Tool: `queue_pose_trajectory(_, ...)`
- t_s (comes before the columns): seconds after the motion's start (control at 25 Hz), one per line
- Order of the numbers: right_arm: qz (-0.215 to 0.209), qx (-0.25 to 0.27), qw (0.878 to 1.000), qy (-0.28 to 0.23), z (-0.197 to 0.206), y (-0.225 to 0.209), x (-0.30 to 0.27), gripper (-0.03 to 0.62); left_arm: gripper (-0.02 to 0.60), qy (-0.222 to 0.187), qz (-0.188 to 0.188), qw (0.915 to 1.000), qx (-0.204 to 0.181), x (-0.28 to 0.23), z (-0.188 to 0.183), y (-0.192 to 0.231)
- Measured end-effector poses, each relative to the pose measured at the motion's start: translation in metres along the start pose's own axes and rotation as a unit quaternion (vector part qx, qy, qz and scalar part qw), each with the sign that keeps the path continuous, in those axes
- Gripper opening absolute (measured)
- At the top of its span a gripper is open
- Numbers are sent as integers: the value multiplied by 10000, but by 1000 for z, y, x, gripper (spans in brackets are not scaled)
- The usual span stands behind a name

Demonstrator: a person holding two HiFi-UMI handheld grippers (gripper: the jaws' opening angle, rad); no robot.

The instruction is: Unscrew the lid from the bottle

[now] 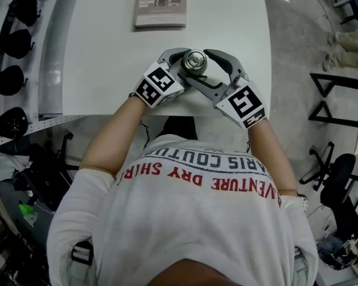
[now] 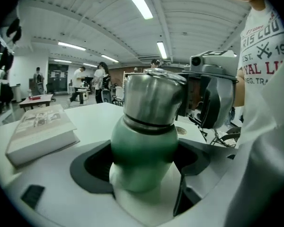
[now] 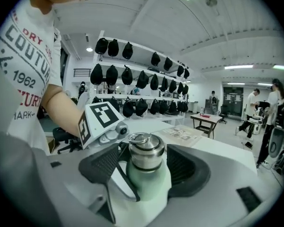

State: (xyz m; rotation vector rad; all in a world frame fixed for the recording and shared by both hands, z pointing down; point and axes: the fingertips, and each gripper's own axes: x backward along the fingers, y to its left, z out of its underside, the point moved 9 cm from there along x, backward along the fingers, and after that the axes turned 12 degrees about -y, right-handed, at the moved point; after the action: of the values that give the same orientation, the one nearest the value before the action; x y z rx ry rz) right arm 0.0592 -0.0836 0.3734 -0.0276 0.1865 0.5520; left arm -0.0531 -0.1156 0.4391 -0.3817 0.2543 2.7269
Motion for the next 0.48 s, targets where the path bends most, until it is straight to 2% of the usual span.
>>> queue_pose_trajectory(0.12, 348, -104, 9993, -18, 3, 3, 1, 302, 385, -119, -533, 9984, 167, -1, 1, -6)
queue_pose_trajectory(0.24, 597, -184, 9980, -87, 4, 2, 1, 302, 385, -241, -910, 9952, 262, -2, 2, -10)
queue_pose_trajectory(0.48, 845, -201, 9960, -191, 3, 0, -1, 300, 383, -409, -1194, 9916, 286, -3, 3, -13)
